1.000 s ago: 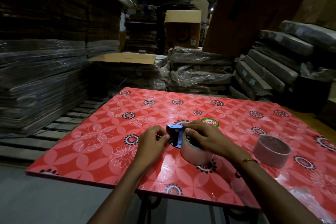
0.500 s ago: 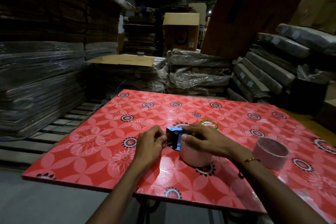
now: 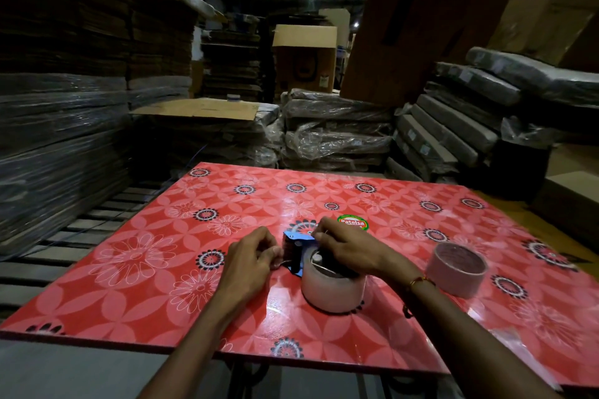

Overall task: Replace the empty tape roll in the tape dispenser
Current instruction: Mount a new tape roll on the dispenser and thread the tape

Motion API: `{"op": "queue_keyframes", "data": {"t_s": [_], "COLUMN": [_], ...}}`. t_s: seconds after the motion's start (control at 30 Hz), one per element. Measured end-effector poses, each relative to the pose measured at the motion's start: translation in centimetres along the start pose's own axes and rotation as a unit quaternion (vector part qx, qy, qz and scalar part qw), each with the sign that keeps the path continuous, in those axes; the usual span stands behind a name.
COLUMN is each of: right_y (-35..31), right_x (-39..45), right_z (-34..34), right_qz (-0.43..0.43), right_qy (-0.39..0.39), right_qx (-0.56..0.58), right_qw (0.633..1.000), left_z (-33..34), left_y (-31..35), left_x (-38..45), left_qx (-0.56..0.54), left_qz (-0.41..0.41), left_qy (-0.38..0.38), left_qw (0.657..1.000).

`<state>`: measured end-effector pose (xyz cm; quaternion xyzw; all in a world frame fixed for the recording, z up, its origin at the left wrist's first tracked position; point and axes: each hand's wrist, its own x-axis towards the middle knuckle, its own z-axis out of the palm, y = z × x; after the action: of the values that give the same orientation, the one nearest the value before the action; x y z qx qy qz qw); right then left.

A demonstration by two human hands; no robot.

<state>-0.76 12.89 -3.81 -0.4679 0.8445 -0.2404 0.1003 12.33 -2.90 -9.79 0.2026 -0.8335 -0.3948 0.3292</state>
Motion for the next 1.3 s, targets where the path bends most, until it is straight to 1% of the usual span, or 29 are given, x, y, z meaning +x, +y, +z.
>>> {"op": "queue_keyframes", "data": {"t_s": [0.1, 0.27, 0.4, 0.53, 0.63, 0.83, 0.93, 1.07, 1.2, 1.27, 1.3], "right_y": [1.0, 2.3, 3.1, 3.6, 3.7, 4.7, 4.9, 5.3, 5.5, 5.7, 5.7], "right_x": [0.8, 1.5, 1.8, 1.9, 1.9, 1.2, 1.2, 1.8, 1.7, 1.8, 1.9], "right_z": [0.1, -0.2, 0.2, 0.2, 0.3, -0.2, -0.4, -0.3, -0.1, 0.0, 0.0], "right_qz": [-0.017, -0.050, -0.079, -0.083, -0.077, -0.064, -0.073, -0.076, -0.088, -0.094, -0.097], "right_qy": [-0.010, -0.019, -0.002, 0.003, 0.008, -0.002, -0.025, -0.016, 0.006, 0.009, 0.010], "right_qx": [-0.041, 0.027, 0.025, 0.044, 0.071, 0.131, 0.142, 0.132, 0.090, 0.080, 0.080], "right_qw": [0.999, 0.998, 0.997, 0.996, 0.994, 0.989, 0.987, 0.988, 0.992, 0.992, 0.992], "left_z": [0.0, 0.5, 0.7, 1.0, 0.7, 0.0, 0.2, 0.1, -0.1, -0.2, -0.2], "left_y": [-0.1, 0.3, 0.6, 0.8, 0.7, 0.4, 0.1, -0.6, -1.2, -1.3, -1.3], "left_x": [0.0, -0.2, -0.2, 0.0, 0.2, 0.6, 0.8, 1.0, 1.1, 1.0, 0.9], "left_qx": [0.011, 0.053, 0.042, 0.056, 0.065, 0.048, 0.041, -0.003, -0.109, -0.187, -0.199], "left_qz": [0.002, 0.027, 0.020, 0.051, 0.065, 0.076, 0.086, 0.062, 0.009, -0.047, -0.059], "left_qy": [0.001, 0.026, 0.033, 0.037, 0.011, -0.071, -0.072, -0.074, -0.132, -0.142, -0.136], "left_qw": [1.000, 0.998, 0.998, 0.996, 0.996, 0.993, 0.993, 0.995, 0.985, 0.971, 0.969]}}
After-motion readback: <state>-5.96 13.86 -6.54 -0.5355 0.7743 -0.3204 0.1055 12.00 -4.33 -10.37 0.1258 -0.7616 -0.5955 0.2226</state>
